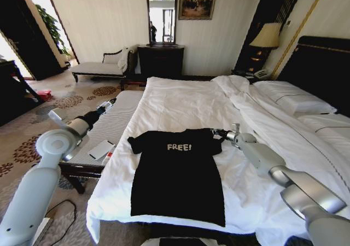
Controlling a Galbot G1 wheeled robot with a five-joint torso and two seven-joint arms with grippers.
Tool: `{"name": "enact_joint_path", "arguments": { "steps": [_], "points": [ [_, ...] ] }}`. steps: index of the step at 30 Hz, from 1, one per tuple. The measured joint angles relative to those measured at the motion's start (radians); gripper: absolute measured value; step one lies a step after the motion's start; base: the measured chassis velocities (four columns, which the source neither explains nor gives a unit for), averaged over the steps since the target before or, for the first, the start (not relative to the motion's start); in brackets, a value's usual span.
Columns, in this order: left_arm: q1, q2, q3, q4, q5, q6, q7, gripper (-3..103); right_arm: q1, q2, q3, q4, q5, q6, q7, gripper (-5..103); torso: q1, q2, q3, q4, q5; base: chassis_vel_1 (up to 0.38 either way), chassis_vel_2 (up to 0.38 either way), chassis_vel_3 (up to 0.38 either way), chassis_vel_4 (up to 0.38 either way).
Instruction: Fold the clothes on the bed.
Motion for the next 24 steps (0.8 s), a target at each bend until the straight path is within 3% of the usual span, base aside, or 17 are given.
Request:
{"name": "enact_joint_path", "arguments": {
  "steps": [4,6,11,13,15,19,21,24],
  "points": [
    [-0.002,-0.004,0.007,0.002,0.002,0.0,0.0,100,-0.003,-0.015,-0.007,0.05,0.001,0.007,-0.037,22,0.0,0.0,0.0,-0.0002,0.0,0.0,0.0,0.0,0.0],
    [-0.003,-0.005,0.009,0.003,0.003,0.0,0.0,100,0.003,-0.015,-0.009,0.057,0.001,0.01,-0.049,22,0.0,0.0,0.0,-0.0001,0.0003,0.0,0.0,0.0,0.0],
    [-0.002,-0.008,0.013,0.004,0.006,0.0,0.0,100,0.049,0.01,-0.044,0.057,0.013,0.011,-0.093,44,0.0,0.0,0.0,0.0003,-0.0004,0.0,0.0,0.0,0.0],
    [0.004,-0.008,0.006,0.003,0.007,0.0,-0.001,100,0.066,0.039,-0.066,0.023,-0.025,0.011,-0.133,55,0.0,0.0,0.0,0.0004,-0.0003,0.0,0.0,0.0,0.0],
    [0.007,-0.007,0.003,0.001,0.007,0.0,-0.001,100,0.071,0.051,-0.07,0.006,-0.047,0.012,-0.147,55,0.0,0.0,0.0,0.0003,-0.0003,0.0,0.0,0.0,0.0],
    [0.025,0.003,-0.024,-0.007,0.004,0.0,-0.003,100,0.089,0.124,-0.089,-0.091,-0.182,0.026,-0.191,77,0.0,0.0,0.0,0.0001,0.0,0.0,0.0,0.0,0.0],
    [0.029,0.004,-0.029,-0.009,0.003,0.0,-0.004,100,0.095,0.145,-0.09,-0.115,-0.209,0.032,-0.2,77,0.0,0.0,0.0,0.0,-0.0001,0.0,0.0,0.0,0.0],
    [0.037,0.004,-0.04,-0.017,0.001,0.0,-0.008,100,0.112,0.206,-0.091,-0.171,-0.247,0.047,-0.205,93,0.0,0.0,0.0,0.0004,-0.0002,0.0,0.0,0.0,0.0]
  ]
}}
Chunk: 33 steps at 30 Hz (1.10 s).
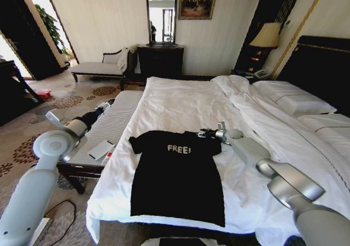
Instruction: Fold the clothes on the bed.
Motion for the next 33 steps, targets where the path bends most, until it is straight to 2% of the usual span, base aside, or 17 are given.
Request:
{"name": "enact_joint_path", "arguments": {
  "steps": [4,9,17,21,24,25,27,30,33],
  "points": [
    [0.001,-0.003,-0.001,-0.003,0.0,0.0,-0.004,100,0.013,0.033,-0.004,-0.024,-0.01,0.008,0.002,100,0.0,0.0,0.0,0.0,-0.0001,0.0,0.0,0.0,0.0],
    [-0.001,-0.007,0.003,-0.003,0.0,0.001,-0.005,100,0.021,0.054,-0.011,-0.035,0.013,-0.004,0.008,100,0.0,0.0,0.0,-0.0006,-0.0001,0.0,0.0,0.0,0.0],
    [-0.003,-0.013,0.016,-0.003,0.004,0.001,-0.007,100,0.025,0.09,-0.006,-0.071,0.02,-0.035,0.025,101,0.0,0.0,0.0,-0.0003,0.0,0.0,0.0,0.0,0.0],
    [-0.003,-0.013,0.016,-0.003,0.005,0.001,-0.007,100,0.024,0.102,-0.001,-0.08,0.013,-0.042,0.025,93,0.0,0.0,0.0,-0.0004,0.0001,0.0,0.0,0.0,0.0],
    [-0.004,-0.01,0.016,-0.002,0.005,0.001,-0.007,100,0.023,0.111,0.002,-0.091,0.003,-0.043,0.024,78,0.0,0.0,0.0,-0.0002,0.0,0.0,0.0,0.0,0.0],
    [-0.004,-0.01,0.016,-0.002,0.005,0.001,-0.007,100,0.023,0.111,0.002,-0.091,0.003,-0.043,0.024,78,0.0,0.0,0.0,-0.0002,0.0,0.0,0.0,0.0,0.0],
    [-0.005,-0.01,0.016,0.0,0.005,0.001,-0.007,100,0.024,0.112,0.002,-0.096,-0.002,-0.041,0.019,66,0.0,0.0,0.0,-0.0002,0.0001,0.0,0.0,0.0,0.0],
    [-0.007,-0.009,0.018,0.002,0.005,0.001,-0.007,100,0.025,0.11,0.002,-0.097,-0.004,-0.039,0.014,61,0.0,0.0,0.0,-0.0003,0.0,0.0,0.0,0.0,0.0],
    [-0.012,-0.011,0.025,0.006,0.007,0.001,-0.006,100,0.026,0.103,0.0,-0.096,-0.006,-0.028,0.012,44,0.0,0.0,0.0,-0.0003,0.0001,0.0,0.0,0.0,0.0]
  ]
}}
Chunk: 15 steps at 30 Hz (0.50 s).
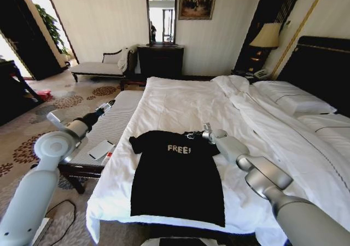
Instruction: Fold the clothes on the bed.
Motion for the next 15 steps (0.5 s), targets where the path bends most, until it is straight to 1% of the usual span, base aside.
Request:
{"name": "enact_joint_path", "arguments": {
  "steps": [1,3,6,7,8,9,12,15],
  "points": [
    [-0.002,-0.001,0.003,0.002,0.001,0.0,0.0,100,0.0,-0.005,-0.001,0.006,0.0,0.005,0.0,39,0.0,0.0,0.0,0.0,0.0,0.0,0.0,0.0,0.0],
    [-0.003,-0.002,0.004,0.003,0.003,0.0,0.0,100,0.0,-0.008,-0.001,0.011,0.001,0.01,-0.001,39,0.0,0.0,0.0,0.0,0.0,0.0,0.0,0.0,0.0],
    [-0.005,-0.003,0.01,0.005,0.009,-0.001,0.001,100,-0.004,-0.022,-0.001,0.038,0.019,0.034,-0.008,23,0.0,0.0,0.0,0.0,0.0001,0.0,0.0,0.0,0.0],
    [-0.005,-0.003,0.01,0.005,0.009,-0.001,0.001,100,-0.004,-0.022,-0.001,0.038,0.019,0.034,-0.008,23,0.0,0.0,0.0,0.0,0.0001,0.0,0.0,0.0,0.0],
    [-0.005,-0.003,0.01,0.006,0.009,-0.001,0.001,100,-0.004,-0.025,-0.001,0.043,0.022,0.035,-0.008,18,0.0,0.0,0.0,0.0001,0.0001,0.0,0.0,0.0,0.0],
    [-0.006,-0.003,0.011,0.007,0.009,-0.001,0.001,100,-0.006,-0.03,-0.001,0.052,0.03,0.039,-0.009,18,0.0,0.0,0.0,0.0,0.0001,0.0,0.0,0.0,0.0],
    [-0.009,-0.003,0.013,0.009,0.01,-0.002,0.001,100,-0.008,-0.044,-0.002,0.079,0.057,0.055,-0.014,3,0.0,0.0,0.0,0.0,0.0001,0.0,0.0,0.0,0.0],
    [-0.01,-0.003,0.014,0.009,0.01,-0.002,0.002,100,-0.007,-0.048,-0.001,0.088,0.084,0.067,-0.013,2,0.0,0.0,0.0,-0.0001,0.0,0.0,0.0,0.0,0.0]
  ]
}}
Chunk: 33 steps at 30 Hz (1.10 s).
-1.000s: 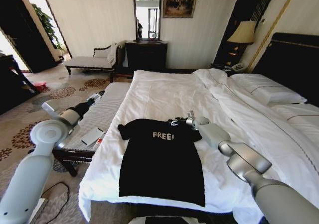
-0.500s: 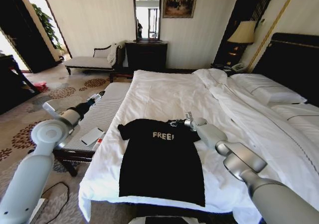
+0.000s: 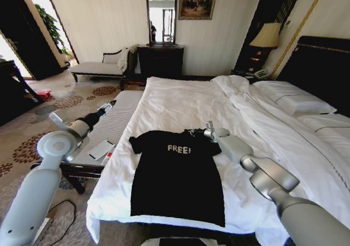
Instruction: Fold the clothes on the bed.
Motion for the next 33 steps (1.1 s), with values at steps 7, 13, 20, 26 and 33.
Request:
{"name": "enact_joint_path", "arguments": {
  "steps": [7,13,20,26,33],
  "points": [
    [-0.001,-0.003,0.005,0.001,0.002,-0.001,0.001,100,0.018,-0.016,0.021,0.006,0.09,0.028,0.042,1,0.0,0.0,0.0,0.0002,0.0,0.0,0.0,0.0,0.0],
    [-0.004,-0.001,0.009,0.0,0.002,-0.001,0.002,100,0.018,-0.042,0.033,0.006,0.111,0.029,0.084,1,0.0,0.0,0.0,0.0002,-0.0001,0.0,0.0,0.0,0.0],
    [-0.002,0.001,0.009,-0.002,0.002,-0.002,0.002,100,-0.02,-0.079,0.031,0.043,0.106,0.031,0.097,1,0.0,0.0,0.0,0.0001,0.0,0.0,0.0,0.0,0.0],
    [0.004,0.003,0.009,0.001,0.003,-0.002,0.002,100,-0.057,-0.117,0.055,0.111,0.131,0.042,0.169,15,0.0,0.0,0.0,0.0003,0.0004,0.0,0.0,0.0,0.0],
    [0.004,-0.006,0.01,0.004,0.004,-0.002,0.004,100,-0.072,-0.209,0.097,0.248,0.258,-0.022,0.291,37,0.0,0.0,0.0,0.0,-0.0002,0.0,0.0,0.0,0.0]
  ]
}}
